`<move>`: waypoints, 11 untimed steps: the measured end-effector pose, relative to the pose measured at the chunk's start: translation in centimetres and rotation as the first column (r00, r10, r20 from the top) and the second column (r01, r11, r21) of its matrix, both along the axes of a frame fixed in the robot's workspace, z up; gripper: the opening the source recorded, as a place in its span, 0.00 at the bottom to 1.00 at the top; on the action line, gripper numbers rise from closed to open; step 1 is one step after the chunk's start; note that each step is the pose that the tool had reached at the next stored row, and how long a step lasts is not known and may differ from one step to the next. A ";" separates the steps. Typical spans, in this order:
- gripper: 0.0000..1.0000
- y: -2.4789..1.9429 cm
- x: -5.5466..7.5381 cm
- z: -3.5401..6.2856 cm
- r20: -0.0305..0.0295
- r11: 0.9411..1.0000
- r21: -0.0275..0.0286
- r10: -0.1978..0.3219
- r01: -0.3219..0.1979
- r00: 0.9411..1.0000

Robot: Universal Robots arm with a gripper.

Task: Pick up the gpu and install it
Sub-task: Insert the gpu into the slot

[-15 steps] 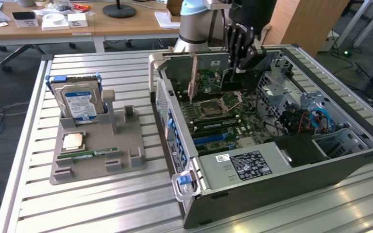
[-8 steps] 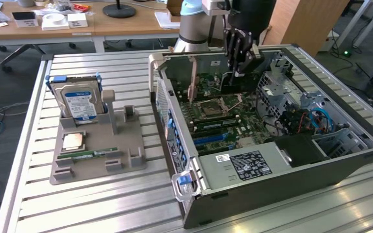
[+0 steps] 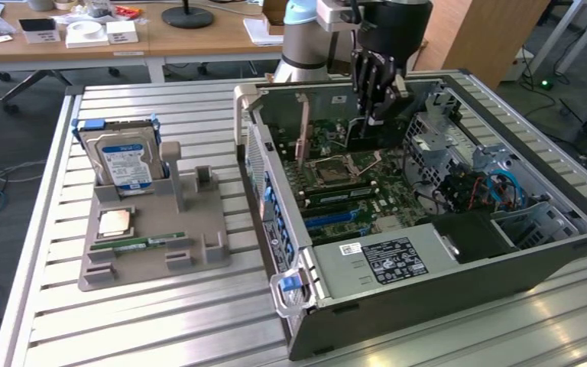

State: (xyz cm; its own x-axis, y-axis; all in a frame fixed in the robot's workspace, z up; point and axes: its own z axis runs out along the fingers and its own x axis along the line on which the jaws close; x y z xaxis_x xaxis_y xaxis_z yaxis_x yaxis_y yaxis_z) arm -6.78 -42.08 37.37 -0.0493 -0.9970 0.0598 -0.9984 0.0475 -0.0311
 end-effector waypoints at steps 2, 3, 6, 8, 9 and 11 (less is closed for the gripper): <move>0.26 -0.11 0.0 -0.09 0.000 1.000 0.000 0.000 0.000 1.000; 0.26 -0.19 0.0 -0.13 0.000 1.000 0.000 0.000 0.000 1.000; 0.26 -0.39 0.0 -0.34 0.000 1.000 0.001 0.000 0.000 1.000; 0.26 -0.45 0.0 -0.48 0.001 1.000 0.005 0.000 0.000 1.000; 0.26 -0.45 0.0 -0.51 0.001 1.000 0.006 0.000 0.000 1.000; 0.26 -0.45 0.0 -0.51 0.001 1.000 0.006 0.000 0.000 1.000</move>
